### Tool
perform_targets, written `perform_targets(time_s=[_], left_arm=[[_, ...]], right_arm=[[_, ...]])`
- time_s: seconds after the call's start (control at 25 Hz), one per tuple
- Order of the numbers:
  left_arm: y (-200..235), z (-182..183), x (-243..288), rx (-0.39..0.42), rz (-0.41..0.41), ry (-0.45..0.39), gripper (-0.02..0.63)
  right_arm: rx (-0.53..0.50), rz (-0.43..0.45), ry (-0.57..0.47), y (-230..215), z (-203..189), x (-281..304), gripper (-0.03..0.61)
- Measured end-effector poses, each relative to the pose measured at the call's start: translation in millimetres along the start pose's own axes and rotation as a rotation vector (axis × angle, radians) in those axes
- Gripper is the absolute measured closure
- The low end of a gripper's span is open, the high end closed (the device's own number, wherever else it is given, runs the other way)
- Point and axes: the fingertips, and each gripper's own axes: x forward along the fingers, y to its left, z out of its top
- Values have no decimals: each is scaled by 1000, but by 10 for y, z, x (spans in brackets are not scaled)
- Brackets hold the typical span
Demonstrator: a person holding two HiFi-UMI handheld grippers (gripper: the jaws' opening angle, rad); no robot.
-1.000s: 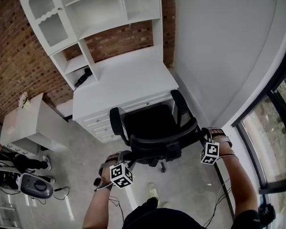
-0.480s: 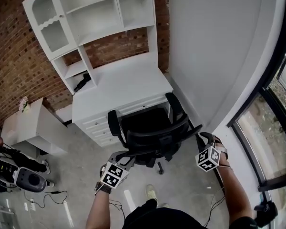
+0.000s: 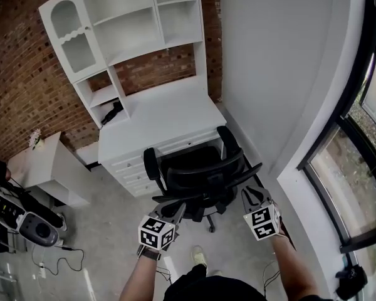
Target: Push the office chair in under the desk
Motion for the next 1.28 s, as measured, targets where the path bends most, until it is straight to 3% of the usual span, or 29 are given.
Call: perform_targets(time_s=[0.24,0.4,0.72,0.84,1.28], left_arm=[[-247,385,-213,-76,37,-152,601],[-358,624,-342,-98,44,-203,603],[-509,1020,-689,-31,105,-277,606],[-548,1171,-794,-10,123,-305,607],[-556,1401,-966,-13,163,-361,607]], right_arm=[[157,62,-145,225,422,-301,554],[150,70,-211,271,664,-484,560],[166,64,-310,188,1058,-826,568],[215,74,-354,135,1204,-941,571],[274,97,-416,89,1448,-1076,574]])
